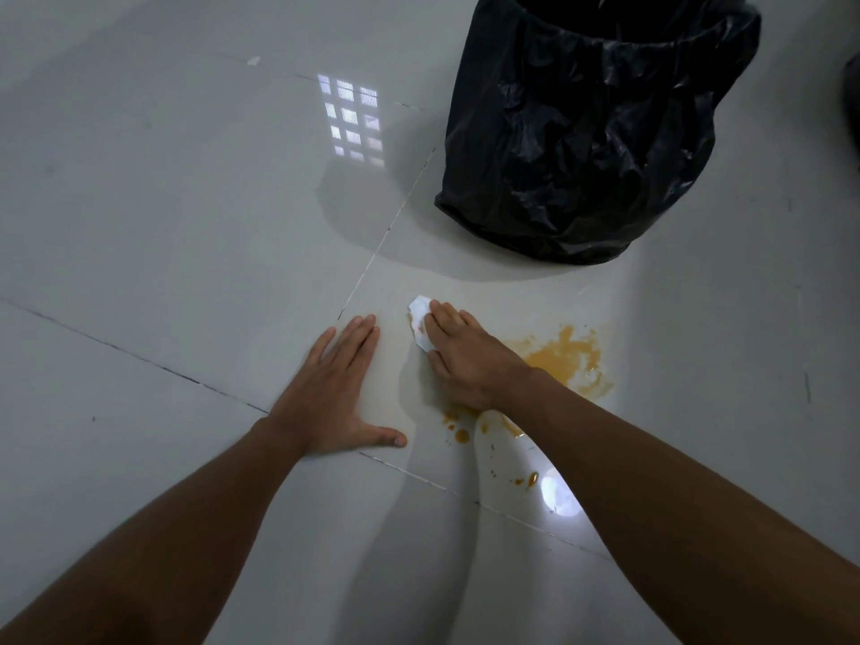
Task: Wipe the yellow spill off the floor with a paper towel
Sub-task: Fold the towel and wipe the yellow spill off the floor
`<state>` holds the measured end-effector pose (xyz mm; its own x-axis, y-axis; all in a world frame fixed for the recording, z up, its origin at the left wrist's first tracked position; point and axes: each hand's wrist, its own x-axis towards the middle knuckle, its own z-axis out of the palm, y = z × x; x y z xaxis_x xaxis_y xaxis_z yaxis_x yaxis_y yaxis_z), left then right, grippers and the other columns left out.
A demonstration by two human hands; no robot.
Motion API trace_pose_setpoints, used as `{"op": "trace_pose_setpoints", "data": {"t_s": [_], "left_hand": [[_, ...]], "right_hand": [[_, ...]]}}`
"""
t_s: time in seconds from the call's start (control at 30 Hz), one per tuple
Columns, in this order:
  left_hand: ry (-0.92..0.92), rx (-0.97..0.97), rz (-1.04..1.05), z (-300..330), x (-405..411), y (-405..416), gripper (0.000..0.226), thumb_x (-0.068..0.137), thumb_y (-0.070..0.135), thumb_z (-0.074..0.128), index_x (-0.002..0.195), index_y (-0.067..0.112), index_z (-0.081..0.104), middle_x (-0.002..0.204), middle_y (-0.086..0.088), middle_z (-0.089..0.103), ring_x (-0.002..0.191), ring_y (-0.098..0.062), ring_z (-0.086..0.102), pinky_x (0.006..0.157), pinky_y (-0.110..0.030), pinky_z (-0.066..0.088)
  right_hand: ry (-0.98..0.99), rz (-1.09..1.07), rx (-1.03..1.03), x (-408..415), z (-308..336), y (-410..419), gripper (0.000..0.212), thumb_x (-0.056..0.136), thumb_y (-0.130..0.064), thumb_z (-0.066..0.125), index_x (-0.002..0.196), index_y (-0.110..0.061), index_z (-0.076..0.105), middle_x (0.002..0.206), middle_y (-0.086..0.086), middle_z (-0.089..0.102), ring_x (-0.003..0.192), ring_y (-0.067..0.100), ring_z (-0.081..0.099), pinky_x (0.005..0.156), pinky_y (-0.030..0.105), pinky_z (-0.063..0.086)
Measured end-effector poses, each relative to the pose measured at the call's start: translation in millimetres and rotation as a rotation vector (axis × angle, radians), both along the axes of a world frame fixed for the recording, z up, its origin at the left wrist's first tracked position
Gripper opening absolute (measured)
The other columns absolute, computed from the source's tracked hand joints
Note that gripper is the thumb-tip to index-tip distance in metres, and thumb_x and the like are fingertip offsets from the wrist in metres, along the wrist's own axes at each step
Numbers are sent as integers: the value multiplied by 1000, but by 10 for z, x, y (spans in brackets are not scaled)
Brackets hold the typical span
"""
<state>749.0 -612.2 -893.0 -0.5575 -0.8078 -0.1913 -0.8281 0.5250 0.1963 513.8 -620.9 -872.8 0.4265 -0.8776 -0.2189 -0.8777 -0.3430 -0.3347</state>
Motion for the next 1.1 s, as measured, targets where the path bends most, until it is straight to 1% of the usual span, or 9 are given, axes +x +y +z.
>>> {"op": "trace_pose_setpoints", "data": {"t_s": [0.17,0.23,0.4,0.57,0.7,0.83,0.97,1.03,1.1], "left_hand": [[12,-6,-19,38,60,30,144,59,102,38,159,6,0,169,-3,-8,154,-12,-14,127,-40,-3],[7,-3,-28,33,76,31,145,58,101,40,159,6,0,169,-4,-8,154,-12,-14,127,-41,-2],[-15,32,-39,25,99,22,149,53,105,32,159,7,-5,168,-5,-13,153,-13,-19,127,-41,-3],[-60,67,-56,38,89,23,154,49,108,30,158,7,-12,166,-5,-23,151,-14,-27,126,-40,-9],[-105,104,-63,74,61,43,156,46,109,28,156,9,-19,158,0,-37,147,-12,-35,125,-40,-13],[-150,100,-52,68,30,62,158,44,109,28,154,9,-22,162,-6,-34,148,-15,-34,124,-42,-13],[-154,95,-55,64,20,84,158,43,110,26,155,8,-19,163,-6,-32,150,-17,-30,125,-41,-10],[-142,87,-26,48,6,110,157,45,110,26,156,8,-17,164,-7,-29,151,-18,-28,126,-43,-8],[-136,89,26,19,-78,158,157,43,110,19,156,7,-17,164,-9,-29,151,-20,-28,125,-45,-9]], "right_hand": [[19,77,-26,-5,17,120,55,101,-21,34,151,-1,22,161,19,15,149,31,10,122,37,5],[10,113,-45,31,9,191,55,100,-21,36,150,0,25,159,20,18,148,33,13,122,38,6],[-15,183,-46,141,-18,427,59,95,-25,41,148,0,30,158,20,24,147,32,19,122,38,9],[1,243,-70,153,-22,626,65,93,-36,20,145,-1,37,154,20,33,144,32,28,120,41,16],[39,252,-84,113,-65,767,65,97,-37,13,143,-2,42,153,19,36,143,32,32,121,43,16],[27,234,-83,4,-88,946,62,98,-35,16,143,-3,44,154,16,36,144,30,31,121,43,15],[31,216,-114,-154,-153,1157,56,101,-33,20,143,-5,44,154,15,37,144,29,32,121,42,16],[44,209,-137,-215,-196,1256,53,101,-31,25,143,-5,45,153,15,38,143,29,33,121,42,19],[46,193,-150,-269,-225,1357,52,102,-30,27,144,-5,44,153,15,38,144,29,32,120,43,23]]}}
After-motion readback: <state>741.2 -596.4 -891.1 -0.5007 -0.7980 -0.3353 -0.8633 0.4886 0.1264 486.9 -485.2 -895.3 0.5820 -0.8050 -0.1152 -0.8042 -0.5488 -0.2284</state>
